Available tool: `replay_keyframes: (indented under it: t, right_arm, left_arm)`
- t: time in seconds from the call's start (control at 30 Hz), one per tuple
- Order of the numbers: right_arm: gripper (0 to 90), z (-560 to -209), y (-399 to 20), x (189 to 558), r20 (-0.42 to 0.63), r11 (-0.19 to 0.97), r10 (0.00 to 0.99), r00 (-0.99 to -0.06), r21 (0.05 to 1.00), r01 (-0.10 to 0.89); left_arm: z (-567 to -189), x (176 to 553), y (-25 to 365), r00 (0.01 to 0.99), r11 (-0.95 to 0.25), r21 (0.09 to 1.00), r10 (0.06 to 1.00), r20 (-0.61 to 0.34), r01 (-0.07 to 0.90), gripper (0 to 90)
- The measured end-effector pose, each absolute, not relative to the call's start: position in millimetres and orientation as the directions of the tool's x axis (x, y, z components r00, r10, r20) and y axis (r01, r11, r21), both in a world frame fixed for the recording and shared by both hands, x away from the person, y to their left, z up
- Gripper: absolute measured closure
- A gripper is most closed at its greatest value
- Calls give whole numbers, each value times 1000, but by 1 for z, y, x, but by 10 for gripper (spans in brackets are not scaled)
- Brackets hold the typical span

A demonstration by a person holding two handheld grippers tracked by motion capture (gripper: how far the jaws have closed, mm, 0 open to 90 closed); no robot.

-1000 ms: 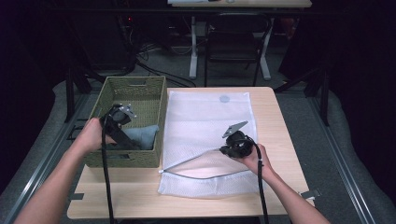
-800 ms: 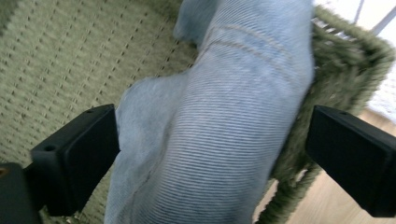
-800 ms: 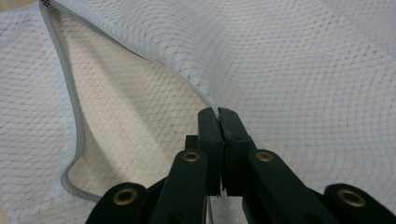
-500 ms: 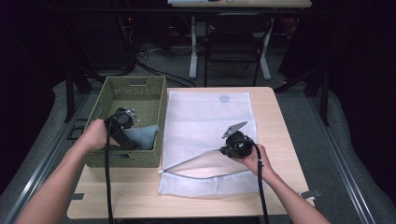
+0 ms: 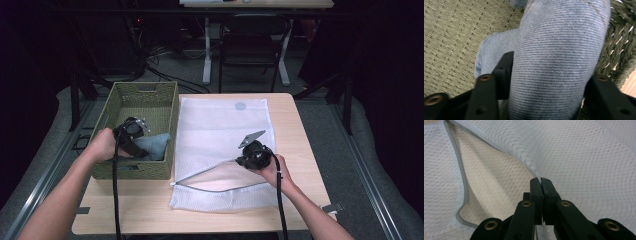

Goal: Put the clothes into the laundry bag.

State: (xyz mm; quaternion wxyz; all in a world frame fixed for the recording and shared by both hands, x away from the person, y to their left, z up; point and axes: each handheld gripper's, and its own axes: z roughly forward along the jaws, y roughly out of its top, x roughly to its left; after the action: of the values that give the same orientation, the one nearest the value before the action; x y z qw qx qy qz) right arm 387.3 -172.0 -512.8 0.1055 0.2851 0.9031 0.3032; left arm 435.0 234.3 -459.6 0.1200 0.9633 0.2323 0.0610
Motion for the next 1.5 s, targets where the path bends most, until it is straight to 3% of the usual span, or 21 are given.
replay_keyframes:
  t: [0.17, 0.33, 1.5]
  right_arm:
    - [890, -513, -171, 387, -20, 655, 581, -814, 604, 453]
    - [890, -513, -171, 387, -24, 657, 578, -816, 606, 448]
    - [890, -512, -172, 386, -26, 655, 581, -813, 608, 449]
  left_arm:
    - [-461, 433, 235, 878, -857, 275, 472, 77, 437, 654]
    - [-461, 433, 235, 880, -861, 276, 466, 89, 427, 694]
    - [-417, 426, 246, 835, -832, 308, 524, 168, 461, 714]
